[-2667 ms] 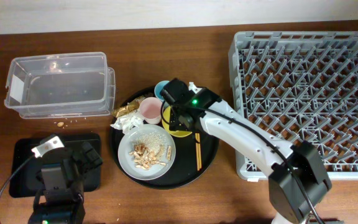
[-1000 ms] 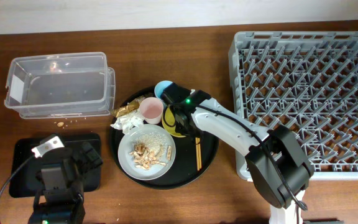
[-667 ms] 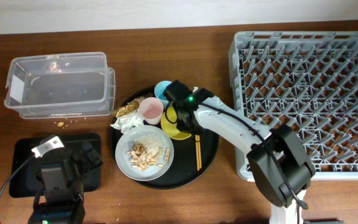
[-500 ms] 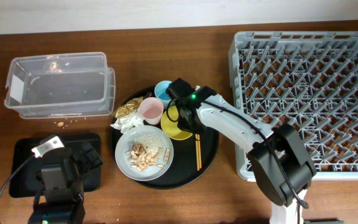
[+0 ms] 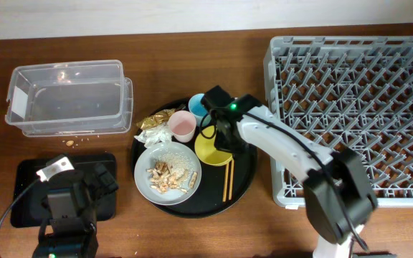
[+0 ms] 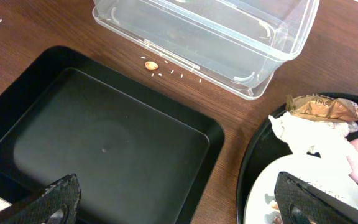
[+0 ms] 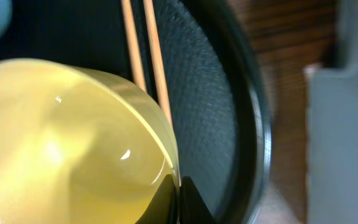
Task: Sort waste into correct bins and load items into the dishwasher rack
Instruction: 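Lift the yellow bowl and carry it over the dish rack, then lower the yellow bowl into the rack's back corner and release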
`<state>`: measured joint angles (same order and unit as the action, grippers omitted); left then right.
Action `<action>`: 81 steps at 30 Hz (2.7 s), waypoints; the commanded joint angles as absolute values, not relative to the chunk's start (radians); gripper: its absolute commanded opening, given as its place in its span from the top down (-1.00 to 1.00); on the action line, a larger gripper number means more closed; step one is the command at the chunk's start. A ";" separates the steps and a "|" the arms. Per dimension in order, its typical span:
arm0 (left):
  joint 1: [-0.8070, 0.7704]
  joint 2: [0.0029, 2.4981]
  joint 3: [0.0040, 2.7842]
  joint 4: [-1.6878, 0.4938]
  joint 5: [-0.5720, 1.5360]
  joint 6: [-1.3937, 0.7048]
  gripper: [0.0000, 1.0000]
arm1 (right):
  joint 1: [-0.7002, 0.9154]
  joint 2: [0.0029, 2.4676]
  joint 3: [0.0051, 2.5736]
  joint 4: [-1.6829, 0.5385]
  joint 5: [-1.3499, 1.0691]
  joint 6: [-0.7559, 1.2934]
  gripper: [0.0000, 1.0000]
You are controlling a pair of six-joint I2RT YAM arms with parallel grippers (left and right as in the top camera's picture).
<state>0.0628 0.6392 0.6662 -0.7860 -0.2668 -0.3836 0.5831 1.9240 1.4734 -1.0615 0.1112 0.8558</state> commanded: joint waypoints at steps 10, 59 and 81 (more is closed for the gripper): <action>0.059 0.633 0.680 -0.788 -0.277 -0.389 -0.98 | 0.323 1.433 1.471 -1.094 0.112 0.613 0.92; 0.059 0.633 0.680 -0.788 -0.278 -0.389 -0.98 | 0.000 1.752 1.472 -0.953 0.223 0.340 -0.61; 0.059 0.633 0.680 -0.788 -0.277 -0.389 -0.98 | -0.012 1.792 1.710 -1.141 0.165 0.353 0.92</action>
<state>0.0628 0.6392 0.6662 -0.7891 -0.2672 -0.3836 -0.0059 1.8008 1.6135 -1.1065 0.1947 0.3435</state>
